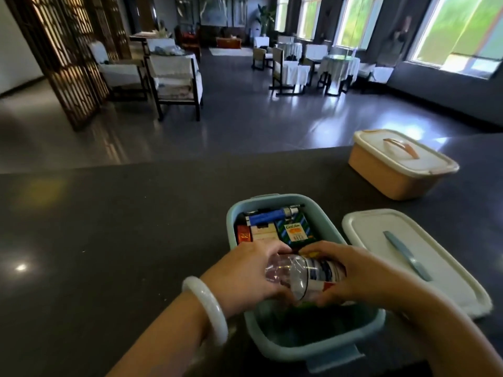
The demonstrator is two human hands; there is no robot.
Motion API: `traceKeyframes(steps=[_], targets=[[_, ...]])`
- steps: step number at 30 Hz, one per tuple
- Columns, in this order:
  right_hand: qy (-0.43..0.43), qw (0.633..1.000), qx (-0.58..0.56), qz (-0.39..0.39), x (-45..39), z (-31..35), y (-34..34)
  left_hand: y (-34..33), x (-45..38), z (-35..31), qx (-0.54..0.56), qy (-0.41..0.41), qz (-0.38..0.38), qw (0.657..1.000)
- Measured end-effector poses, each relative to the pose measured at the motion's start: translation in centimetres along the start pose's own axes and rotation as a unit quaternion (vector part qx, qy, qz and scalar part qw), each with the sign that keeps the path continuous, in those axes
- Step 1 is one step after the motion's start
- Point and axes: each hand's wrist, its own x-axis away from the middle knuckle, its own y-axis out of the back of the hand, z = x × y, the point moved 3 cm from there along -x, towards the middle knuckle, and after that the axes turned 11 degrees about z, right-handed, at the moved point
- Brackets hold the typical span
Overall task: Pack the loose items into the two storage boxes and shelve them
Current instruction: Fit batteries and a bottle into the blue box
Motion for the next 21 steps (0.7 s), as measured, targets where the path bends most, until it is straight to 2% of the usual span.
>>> traceKeyframes(steps=[5, 12, 16, 21], targets=[[-0.011, 0.999, 0.032, 0.03, 0.4, -1.0, -0.2, -2.0, -1.0, 0.0, -0.053, 0.017, 0.042, 0.998], [0.031, 0.993, 0.1, 0.058, 0.7, -2.2, -0.4, -4.5, -1.4, -0.1, -0.033, 0.046, 0.061, 0.997], [0.045, 0.993, 0.099, 0.056, 0.7, -3.2, -0.8, -5.4, -1.8, 0.0, -0.006, 0.063, 0.095, 0.993], [0.055, 0.992, 0.105, 0.048, 0.4, -3.8, -1.2, -5.6, -1.5, 0.6, -0.002, 0.074, 0.086, 0.994]])
